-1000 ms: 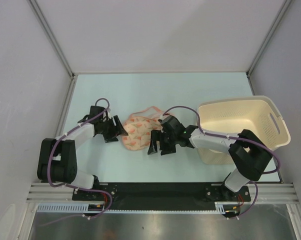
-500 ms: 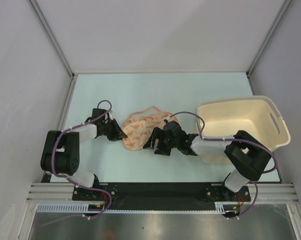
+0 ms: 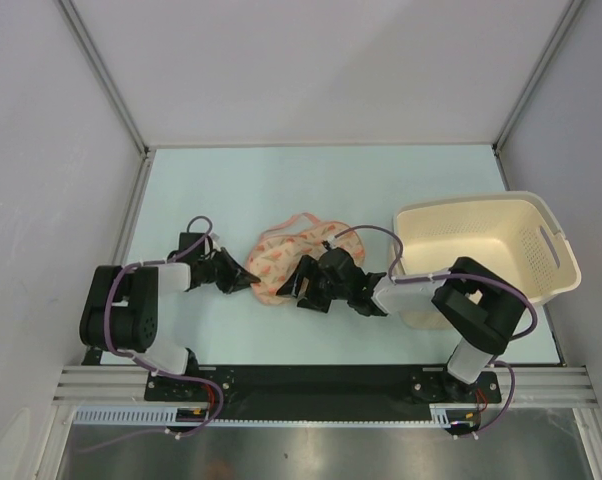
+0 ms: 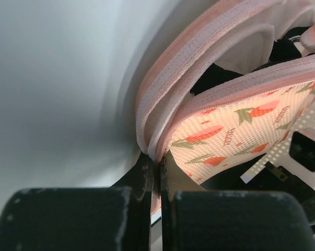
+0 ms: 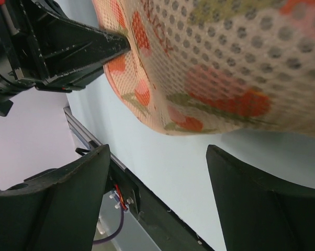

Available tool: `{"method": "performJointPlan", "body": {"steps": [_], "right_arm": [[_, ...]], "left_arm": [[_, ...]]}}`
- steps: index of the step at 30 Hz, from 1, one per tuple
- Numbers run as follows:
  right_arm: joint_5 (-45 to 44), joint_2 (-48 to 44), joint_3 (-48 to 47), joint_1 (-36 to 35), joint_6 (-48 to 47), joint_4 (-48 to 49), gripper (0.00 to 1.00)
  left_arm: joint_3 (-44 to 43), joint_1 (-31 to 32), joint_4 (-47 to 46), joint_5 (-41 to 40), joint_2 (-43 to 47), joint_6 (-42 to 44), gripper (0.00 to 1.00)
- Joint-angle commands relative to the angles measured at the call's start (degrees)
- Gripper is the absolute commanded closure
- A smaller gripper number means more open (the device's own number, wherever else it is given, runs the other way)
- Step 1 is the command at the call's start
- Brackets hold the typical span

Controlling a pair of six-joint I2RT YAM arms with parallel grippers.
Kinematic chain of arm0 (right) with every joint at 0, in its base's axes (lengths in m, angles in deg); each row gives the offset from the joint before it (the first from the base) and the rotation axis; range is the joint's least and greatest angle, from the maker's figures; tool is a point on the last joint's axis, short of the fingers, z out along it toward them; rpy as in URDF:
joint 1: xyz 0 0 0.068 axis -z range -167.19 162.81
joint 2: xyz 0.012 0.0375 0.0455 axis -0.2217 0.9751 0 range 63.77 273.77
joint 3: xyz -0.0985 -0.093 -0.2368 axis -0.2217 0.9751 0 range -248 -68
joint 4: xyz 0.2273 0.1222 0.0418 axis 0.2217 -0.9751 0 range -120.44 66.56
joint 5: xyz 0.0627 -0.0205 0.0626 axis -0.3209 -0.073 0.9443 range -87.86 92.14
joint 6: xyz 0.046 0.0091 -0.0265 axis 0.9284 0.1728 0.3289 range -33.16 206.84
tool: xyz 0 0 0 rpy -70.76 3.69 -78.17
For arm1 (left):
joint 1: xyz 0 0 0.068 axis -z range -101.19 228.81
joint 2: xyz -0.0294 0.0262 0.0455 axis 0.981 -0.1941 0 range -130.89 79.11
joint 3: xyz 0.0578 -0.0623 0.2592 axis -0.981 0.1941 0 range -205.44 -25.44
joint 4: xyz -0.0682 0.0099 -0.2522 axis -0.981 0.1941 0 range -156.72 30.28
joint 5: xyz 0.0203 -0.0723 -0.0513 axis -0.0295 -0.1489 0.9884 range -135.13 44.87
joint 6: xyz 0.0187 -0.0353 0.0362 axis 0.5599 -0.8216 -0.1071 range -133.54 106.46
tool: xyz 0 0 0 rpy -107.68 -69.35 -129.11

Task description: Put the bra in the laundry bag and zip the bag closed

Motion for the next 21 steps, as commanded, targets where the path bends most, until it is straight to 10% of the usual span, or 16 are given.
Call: {"method": "performJointPlan", "body": {"steps": [1,12,21], "right_arm": [[-3.6,1.0,1.3,-1.1,2.4,4.4,0.21],[-5.6,6.4,1.1,-1.2,5.1,9.6,0.38],[-3.4,9.1,-5.3,-0.6,5.3,4.6,0.78]], "left_arm": [[4.3,-0.7,-4.0,4.4,2.1,-6.9,1.00],[5.4,-2.3,-4.6,6.1,4.0,-9.7,1.00],[2.7,-2.6,-2.6,5.1,0.4,-5.0,0.98]]}}
